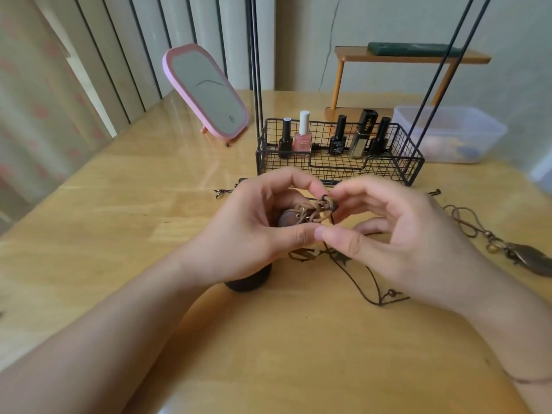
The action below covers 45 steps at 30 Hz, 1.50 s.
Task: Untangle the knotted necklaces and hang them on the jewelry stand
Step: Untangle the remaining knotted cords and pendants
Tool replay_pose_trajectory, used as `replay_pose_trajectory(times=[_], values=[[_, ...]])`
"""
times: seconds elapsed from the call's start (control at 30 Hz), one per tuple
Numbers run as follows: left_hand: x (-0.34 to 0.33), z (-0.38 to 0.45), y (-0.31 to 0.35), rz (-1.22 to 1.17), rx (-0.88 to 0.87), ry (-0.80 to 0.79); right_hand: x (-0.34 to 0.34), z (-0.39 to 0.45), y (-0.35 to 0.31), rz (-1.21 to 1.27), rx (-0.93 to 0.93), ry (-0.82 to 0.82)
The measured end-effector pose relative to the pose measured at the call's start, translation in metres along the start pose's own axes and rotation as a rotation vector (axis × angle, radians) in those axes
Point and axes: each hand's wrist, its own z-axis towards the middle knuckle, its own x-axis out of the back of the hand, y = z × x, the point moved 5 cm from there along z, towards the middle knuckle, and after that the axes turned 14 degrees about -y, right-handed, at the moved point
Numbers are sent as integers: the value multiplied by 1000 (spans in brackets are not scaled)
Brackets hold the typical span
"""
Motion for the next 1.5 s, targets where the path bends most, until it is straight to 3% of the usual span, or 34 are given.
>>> replay_pose_trajectory(times=[0.17, 0.33, 0.43, 0.53, 0.63, 0.7, 0.77, 1.03, 1.17, 1.33, 1.5], values=[[0, 1, 0, -31, 9, -16, -6, 3, 3, 107, -38, -33], [0, 0, 2, -131, 6, -19, -4, 4, 5, 533, -80, -21], [1, 1, 1, -128, 26, 30, -4, 3, 3, 640, -80, -25], [3, 1, 2, -123, 25, 86, 1, 1, 1, 515, -4, -27], [5, 1, 0, -121, 11, 121, 0, -2, -11, 52, 192, -100], [5, 1, -1, -138, -3, 132, -7, -4, -11, -241, 222, -155], [4, 2, -2, -165, -20, 118, -11, -3, -8, -376, 199, -179], [4, 4, -1, -245, -82, 30, 4, -2, -8, -168, 194, 54], [2, 4, 2, -213, -102, -23, 10, -6, -12, -177, 186, 183], [-2, 4, 4, -151, -91, -40, 8, -9, -14, -88, 198, 200], [-3, 3, 8, 21, -90, -35, 4, -8, -15, -85, 223, 109]])
